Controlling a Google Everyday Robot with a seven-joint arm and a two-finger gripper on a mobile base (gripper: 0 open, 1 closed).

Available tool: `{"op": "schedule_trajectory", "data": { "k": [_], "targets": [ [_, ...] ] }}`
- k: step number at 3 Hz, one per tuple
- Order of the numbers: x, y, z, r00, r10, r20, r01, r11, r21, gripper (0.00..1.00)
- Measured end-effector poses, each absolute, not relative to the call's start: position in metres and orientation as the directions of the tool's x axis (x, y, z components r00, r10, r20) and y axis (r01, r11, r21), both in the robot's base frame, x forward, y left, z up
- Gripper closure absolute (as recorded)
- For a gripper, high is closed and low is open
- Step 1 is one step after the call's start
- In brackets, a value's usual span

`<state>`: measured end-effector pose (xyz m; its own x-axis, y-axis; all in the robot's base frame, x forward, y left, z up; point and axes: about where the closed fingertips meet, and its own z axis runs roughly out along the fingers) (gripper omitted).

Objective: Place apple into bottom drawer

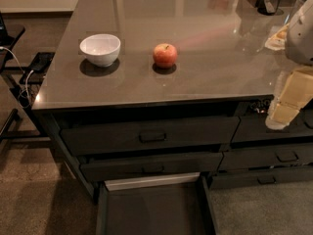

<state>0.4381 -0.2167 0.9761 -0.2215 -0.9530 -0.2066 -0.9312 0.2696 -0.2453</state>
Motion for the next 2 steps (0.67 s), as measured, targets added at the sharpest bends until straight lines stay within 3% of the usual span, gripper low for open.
{"op": "schedule_trajectory", "data": {
  "k": [2],
  "targets": [
    [0.45, -0.203, 0.978, -0.196, -0.958, -0.208, -0.934, 0.247, -0.259, 0.0]
  ]
}}
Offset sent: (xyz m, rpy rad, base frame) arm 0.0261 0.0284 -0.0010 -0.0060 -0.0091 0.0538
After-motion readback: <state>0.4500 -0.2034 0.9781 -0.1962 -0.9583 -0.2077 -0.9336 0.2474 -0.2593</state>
